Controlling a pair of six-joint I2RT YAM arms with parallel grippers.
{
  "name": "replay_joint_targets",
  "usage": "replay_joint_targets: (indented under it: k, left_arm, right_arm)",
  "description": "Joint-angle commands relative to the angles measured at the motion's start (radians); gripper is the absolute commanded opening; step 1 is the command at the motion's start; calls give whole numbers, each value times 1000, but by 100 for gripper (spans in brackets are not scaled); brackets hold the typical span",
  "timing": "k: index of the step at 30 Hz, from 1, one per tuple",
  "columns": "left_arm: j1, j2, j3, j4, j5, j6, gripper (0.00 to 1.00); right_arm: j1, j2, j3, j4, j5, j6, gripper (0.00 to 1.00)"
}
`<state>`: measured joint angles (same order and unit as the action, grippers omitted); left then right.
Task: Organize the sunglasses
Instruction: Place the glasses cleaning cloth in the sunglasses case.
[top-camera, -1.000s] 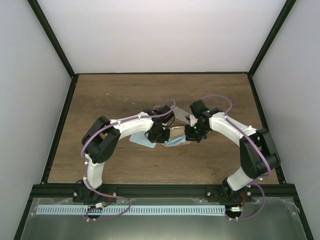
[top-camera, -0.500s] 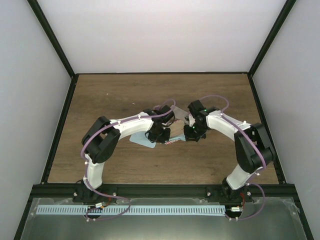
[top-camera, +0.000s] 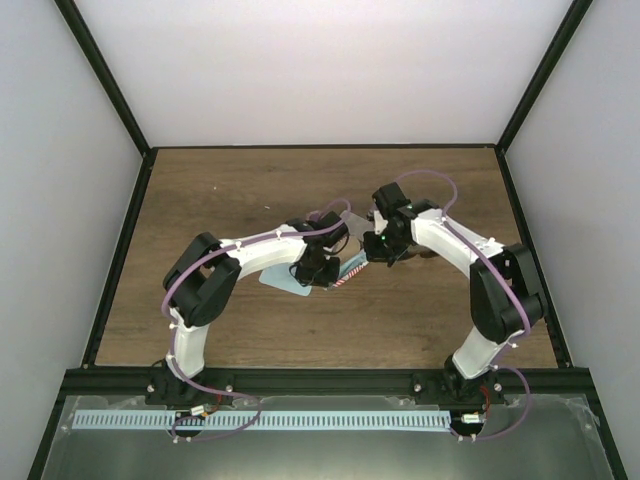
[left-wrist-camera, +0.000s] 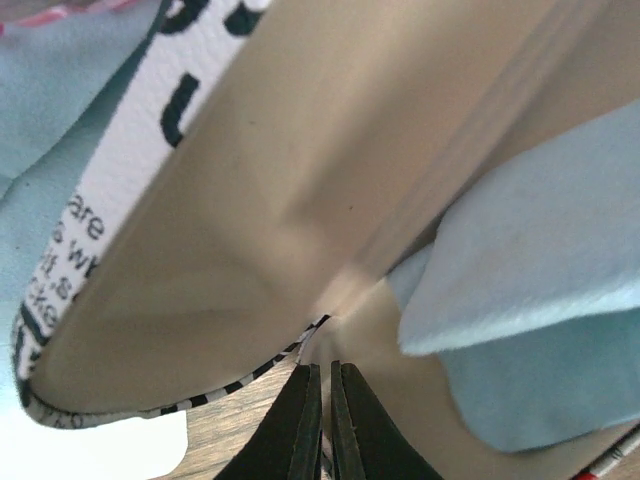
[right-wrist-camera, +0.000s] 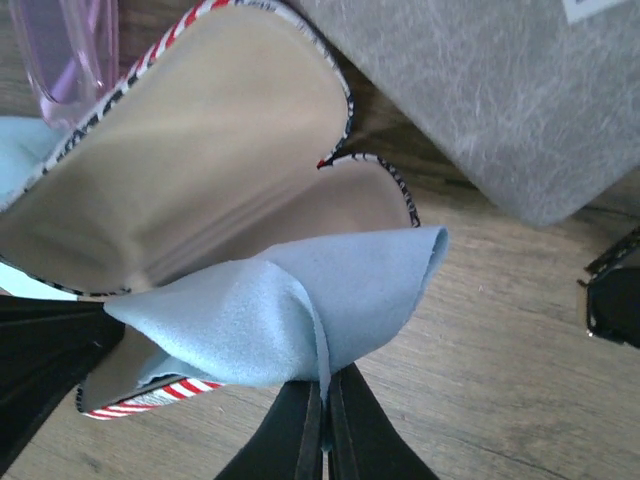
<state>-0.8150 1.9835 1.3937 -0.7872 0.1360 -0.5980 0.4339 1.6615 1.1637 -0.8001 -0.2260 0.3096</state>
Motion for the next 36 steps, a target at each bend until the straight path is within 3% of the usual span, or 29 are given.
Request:
replay_joint_targets:
  k: [1, 16, 36]
  left_arm:
    - [2, -33, -28, -7, -8, 6, 6]
    - [2, -45, -42, -7, -20, 2, 6]
    - [2, -65, 4, -49, -129, 24, 6]
  right_arm:
    - [-9, 30, 70, 4, 16, -11, 1]
    - [-9, 91, 149, 3, -54, -25, 1]
    - [-8, -71, -150, 16, -86, -7, 1]
